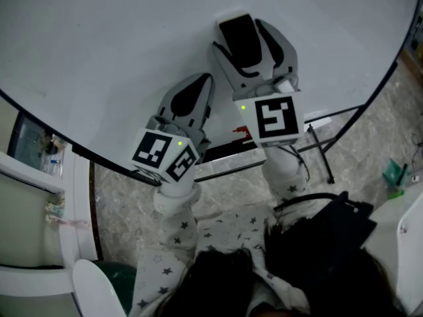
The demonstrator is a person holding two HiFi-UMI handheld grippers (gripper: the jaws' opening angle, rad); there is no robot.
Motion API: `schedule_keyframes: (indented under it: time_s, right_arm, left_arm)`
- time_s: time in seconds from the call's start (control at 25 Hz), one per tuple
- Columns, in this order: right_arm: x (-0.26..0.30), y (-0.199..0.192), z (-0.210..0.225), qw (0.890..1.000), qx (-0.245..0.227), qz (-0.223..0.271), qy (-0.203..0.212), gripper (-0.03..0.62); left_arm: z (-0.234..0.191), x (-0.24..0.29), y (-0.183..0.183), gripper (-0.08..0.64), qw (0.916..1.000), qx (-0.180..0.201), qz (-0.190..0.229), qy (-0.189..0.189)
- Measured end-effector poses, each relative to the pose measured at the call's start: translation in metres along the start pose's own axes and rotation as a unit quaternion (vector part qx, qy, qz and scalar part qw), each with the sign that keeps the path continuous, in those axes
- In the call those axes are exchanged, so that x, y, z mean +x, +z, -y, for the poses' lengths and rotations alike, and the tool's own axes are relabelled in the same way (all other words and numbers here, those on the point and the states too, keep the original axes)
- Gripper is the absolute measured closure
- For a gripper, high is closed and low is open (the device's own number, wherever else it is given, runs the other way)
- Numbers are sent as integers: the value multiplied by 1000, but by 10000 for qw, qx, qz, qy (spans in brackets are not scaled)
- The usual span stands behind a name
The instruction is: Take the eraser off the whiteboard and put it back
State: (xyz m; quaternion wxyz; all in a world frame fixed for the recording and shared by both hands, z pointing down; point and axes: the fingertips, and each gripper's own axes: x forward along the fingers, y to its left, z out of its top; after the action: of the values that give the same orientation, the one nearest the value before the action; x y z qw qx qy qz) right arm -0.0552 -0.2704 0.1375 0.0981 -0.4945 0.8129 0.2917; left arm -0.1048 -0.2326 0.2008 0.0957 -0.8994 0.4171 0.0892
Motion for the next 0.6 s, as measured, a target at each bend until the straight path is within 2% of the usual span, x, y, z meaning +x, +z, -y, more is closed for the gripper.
schedule_keyframes:
  time_s: [0.2, 0.36, 0.52, 0.56, 0.6]
  right_arm:
    - [-1, 1, -2, 9999, 77, 120, 69, 268]
    - [-18, 3, 0, 9973, 550, 393, 290, 270]
    - [-33, -7, 4, 9932, 1042, 217, 470, 272]
    - [-34, -9, 4, 9927, 1085, 156, 496, 303]
    - [-35, -12, 4, 9923, 1116, 109, 519, 364]
  left_arm:
    - [0, 0, 3, 559, 10000, -73, -28, 32]
    - [2, -3, 2, 560, 9999, -163, 14, 35]
    - [4, -2, -1, 558, 9996, -273, 58, 54]
    - [4, 0, -2, 558, 9995, -306, 67, 32]
    - [4, 1, -3, 558, 9994, -344, 75, 0]
